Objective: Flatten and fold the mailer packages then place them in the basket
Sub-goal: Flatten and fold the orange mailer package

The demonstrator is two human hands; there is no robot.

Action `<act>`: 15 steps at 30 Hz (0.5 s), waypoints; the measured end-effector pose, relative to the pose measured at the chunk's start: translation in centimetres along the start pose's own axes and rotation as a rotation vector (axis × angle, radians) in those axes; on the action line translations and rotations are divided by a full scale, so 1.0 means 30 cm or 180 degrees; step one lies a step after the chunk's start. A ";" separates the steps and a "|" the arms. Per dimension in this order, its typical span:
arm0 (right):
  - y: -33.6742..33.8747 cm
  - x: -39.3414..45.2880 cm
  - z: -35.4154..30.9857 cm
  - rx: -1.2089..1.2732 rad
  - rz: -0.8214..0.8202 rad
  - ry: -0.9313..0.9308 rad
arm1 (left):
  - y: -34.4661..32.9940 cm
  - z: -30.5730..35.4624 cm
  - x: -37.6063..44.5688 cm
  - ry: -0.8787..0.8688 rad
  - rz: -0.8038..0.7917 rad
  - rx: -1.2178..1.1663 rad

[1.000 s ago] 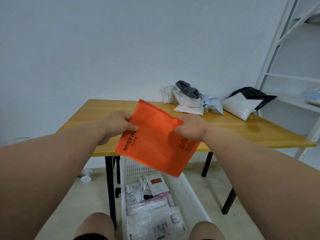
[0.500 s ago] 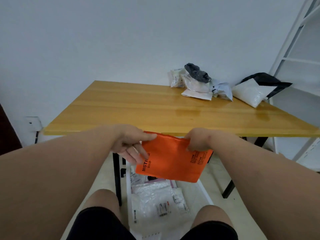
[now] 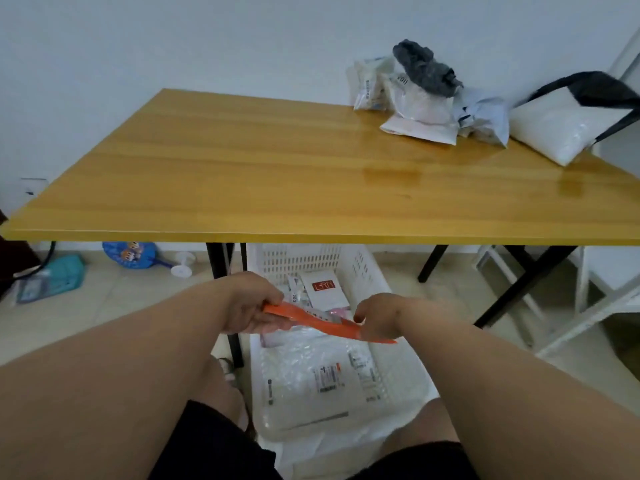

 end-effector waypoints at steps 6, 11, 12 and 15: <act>-0.144 0.217 0.035 -0.0132 -0.0302 0.0169 | 0.041 -0.039 0.201 0.0264 0.0212 -0.0222; -0.174 0.341 0.060 -0.0360 -0.0369 0.0185 | 0.062 -0.097 0.342 0.0693 0.0520 0.0348; -0.176 0.364 0.070 -0.0329 -0.0360 0.0148 | 0.059 -0.100 0.367 0.0724 0.0544 0.0533; -0.174 0.440 0.103 -0.0246 -0.0139 0.0128 | 0.048 -0.051 0.413 0.0552 0.0711 0.0774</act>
Point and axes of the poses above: each hand's wrist, its own x-axis towards the middle knuckle, its own y-axis out of the back of the hand, z = x × y, the point moved 10 cm from there along x, towards the middle knuckle, and after that the axes turned 10 degrees about -x, right-handed, at the moved point
